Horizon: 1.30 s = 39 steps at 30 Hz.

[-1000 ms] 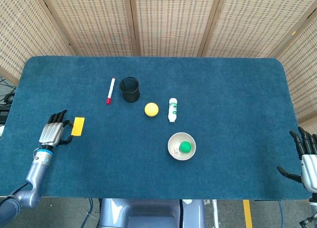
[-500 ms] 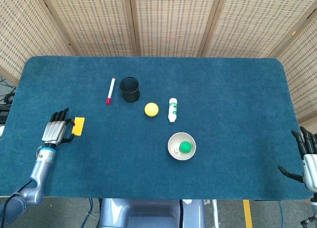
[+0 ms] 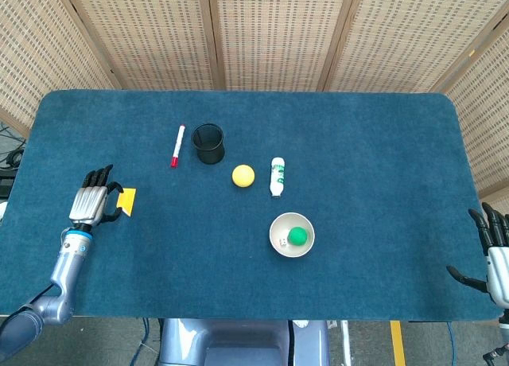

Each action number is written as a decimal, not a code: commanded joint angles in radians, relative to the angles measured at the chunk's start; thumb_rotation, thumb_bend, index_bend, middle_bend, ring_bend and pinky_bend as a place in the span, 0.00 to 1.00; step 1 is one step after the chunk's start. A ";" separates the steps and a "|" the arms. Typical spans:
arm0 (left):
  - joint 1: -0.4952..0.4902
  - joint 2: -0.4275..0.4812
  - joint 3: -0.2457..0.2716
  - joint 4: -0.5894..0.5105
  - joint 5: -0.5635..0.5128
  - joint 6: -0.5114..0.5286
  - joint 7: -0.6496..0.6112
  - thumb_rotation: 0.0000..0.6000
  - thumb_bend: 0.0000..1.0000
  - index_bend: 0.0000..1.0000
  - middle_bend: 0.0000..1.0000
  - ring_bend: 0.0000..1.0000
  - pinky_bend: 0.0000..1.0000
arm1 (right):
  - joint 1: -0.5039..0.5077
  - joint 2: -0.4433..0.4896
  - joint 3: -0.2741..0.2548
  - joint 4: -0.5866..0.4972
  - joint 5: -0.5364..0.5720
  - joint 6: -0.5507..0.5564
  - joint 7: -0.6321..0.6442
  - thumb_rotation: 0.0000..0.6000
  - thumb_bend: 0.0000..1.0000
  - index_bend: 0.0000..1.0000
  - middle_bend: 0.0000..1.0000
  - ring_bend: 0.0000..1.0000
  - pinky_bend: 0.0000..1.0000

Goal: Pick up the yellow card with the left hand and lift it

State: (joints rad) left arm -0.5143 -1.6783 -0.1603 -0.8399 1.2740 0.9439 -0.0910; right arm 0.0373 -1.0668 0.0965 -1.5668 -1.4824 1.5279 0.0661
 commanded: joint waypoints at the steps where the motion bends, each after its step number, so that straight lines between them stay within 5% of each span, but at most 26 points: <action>1: 0.006 0.021 0.014 -0.024 -0.003 -0.023 0.014 1.00 0.34 0.39 0.00 0.00 0.00 | 0.000 0.001 0.000 -0.001 0.000 0.001 0.001 1.00 0.00 0.05 0.00 0.00 0.00; 7: 0.011 0.047 0.026 -0.058 -0.006 -0.039 0.032 1.00 0.36 0.41 0.00 0.00 0.00 | 0.000 0.001 0.000 -0.001 0.000 0.001 0.002 1.00 0.00 0.05 0.00 0.00 0.00; 12: 0.011 0.055 0.032 -0.066 -0.013 -0.046 0.068 1.00 0.49 0.42 0.00 0.00 0.00 | 0.001 0.002 0.000 -0.002 0.001 -0.001 0.003 1.00 0.00 0.05 0.00 0.00 0.00; 39: 0.006 0.059 0.020 -0.104 -0.056 -0.041 0.150 1.00 0.52 0.73 0.00 0.00 0.00 | 0.002 0.003 0.000 0.000 0.002 -0.003 0.011 1.00 0.00 0.05 0.00 0.00 0.00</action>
State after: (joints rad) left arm -0.5088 -1.6189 -0.1401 -0.9435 1.2186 0.9010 0.0583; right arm 0.0395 -1.0637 0.0963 -1.5672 -1.4803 1.5251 0.0769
